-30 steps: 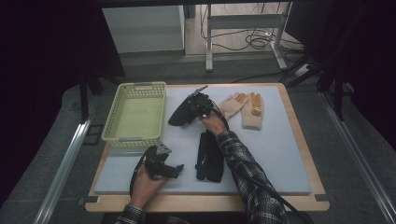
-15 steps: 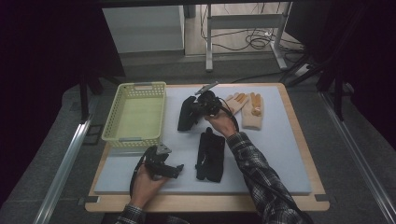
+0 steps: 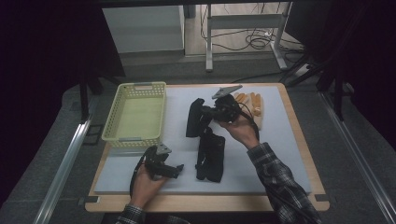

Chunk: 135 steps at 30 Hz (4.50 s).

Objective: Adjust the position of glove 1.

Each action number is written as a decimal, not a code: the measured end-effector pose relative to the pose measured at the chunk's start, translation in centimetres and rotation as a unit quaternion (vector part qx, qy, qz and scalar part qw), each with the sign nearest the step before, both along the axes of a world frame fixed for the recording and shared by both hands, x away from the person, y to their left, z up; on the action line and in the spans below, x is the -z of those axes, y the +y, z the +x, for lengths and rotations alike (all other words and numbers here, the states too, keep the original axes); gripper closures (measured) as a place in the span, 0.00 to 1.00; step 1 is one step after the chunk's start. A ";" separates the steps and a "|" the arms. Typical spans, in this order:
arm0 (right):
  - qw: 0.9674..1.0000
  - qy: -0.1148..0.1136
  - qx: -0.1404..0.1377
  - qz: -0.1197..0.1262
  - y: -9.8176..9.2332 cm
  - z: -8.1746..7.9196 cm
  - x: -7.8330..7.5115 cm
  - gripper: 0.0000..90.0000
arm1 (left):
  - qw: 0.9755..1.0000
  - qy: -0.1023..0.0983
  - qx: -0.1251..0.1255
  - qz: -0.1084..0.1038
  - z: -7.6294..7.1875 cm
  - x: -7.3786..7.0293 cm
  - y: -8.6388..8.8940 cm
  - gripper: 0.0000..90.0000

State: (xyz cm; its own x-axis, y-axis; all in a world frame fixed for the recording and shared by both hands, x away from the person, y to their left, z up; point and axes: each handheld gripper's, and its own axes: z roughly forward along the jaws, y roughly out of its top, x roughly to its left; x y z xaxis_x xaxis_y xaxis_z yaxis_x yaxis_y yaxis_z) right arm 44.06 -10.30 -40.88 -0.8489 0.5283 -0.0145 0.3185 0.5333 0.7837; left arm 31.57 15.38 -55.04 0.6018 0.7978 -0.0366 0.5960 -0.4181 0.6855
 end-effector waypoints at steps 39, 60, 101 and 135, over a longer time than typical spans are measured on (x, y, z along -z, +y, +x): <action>0.992 0.024 0.111 -0.046 -15.4 -8.9 8.3 0.71 | 1.000 0.000 -0.001 -0.001 0.0 0.0 0.0 0.00; 0.987 0.073 0.141 -0.007 -14.3 -8.6 11.6 0.93 | 1.000 0.000 -0.001 -0.001 0.0 0.0 0.0 0.00; 0.995 0.054 0.072 -0.043 -7.5 -8.6 4.4 0.88 | 1.000 -0.001 -0.002 -0.002 0.0 0.0 0.0 0.00; 0.998 0.050 -0.006 -0.049 -0.3 -6.8 7.7 0.40 | 1.000 -0.001 0.002 -0.008 -0.4 0.0 1.4 0.03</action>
